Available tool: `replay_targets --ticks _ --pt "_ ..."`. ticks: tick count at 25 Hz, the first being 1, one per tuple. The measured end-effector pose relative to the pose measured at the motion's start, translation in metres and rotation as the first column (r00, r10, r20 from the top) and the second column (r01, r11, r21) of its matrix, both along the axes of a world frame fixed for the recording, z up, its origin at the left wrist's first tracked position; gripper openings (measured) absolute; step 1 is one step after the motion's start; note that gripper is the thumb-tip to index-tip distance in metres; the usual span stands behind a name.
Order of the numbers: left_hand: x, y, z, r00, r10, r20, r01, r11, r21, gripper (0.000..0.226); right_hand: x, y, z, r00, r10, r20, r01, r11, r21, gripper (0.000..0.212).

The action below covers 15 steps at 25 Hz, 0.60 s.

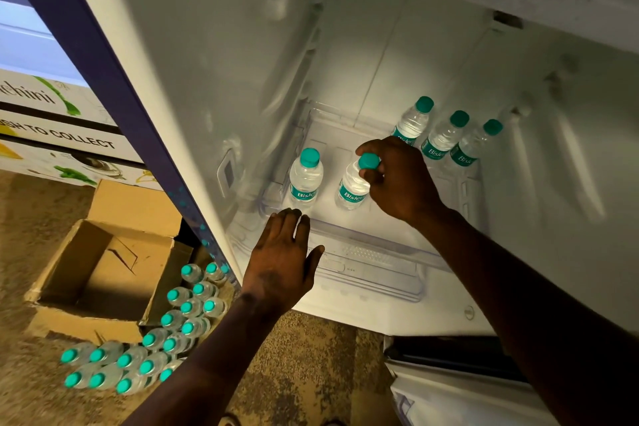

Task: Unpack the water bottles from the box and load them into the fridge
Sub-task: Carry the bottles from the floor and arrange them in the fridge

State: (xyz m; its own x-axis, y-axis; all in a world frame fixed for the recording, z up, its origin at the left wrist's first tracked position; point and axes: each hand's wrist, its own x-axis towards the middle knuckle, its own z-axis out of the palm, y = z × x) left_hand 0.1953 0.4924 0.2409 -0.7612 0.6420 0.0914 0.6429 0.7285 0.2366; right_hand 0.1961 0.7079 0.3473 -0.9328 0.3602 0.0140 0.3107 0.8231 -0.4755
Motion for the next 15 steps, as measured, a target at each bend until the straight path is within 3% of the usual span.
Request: replay_targets --ticks 12,15 --pt "0.018 0.017 0.002 0.997 -0.063 -0.046 0.065 0.997 0.029 0.054 0.015 -0.007 0.003 0.988 0.148 0.042 -0.148 0.989 0.002 0.045" --pt "0.018 0.019 -0.001 0.996 -0.060 -0.065 0.062 0.998 0.031 0.052 0.016 0.006 0.009 0.992 0.115 -0.058 -0.118 0.992 -0.045 0.052"
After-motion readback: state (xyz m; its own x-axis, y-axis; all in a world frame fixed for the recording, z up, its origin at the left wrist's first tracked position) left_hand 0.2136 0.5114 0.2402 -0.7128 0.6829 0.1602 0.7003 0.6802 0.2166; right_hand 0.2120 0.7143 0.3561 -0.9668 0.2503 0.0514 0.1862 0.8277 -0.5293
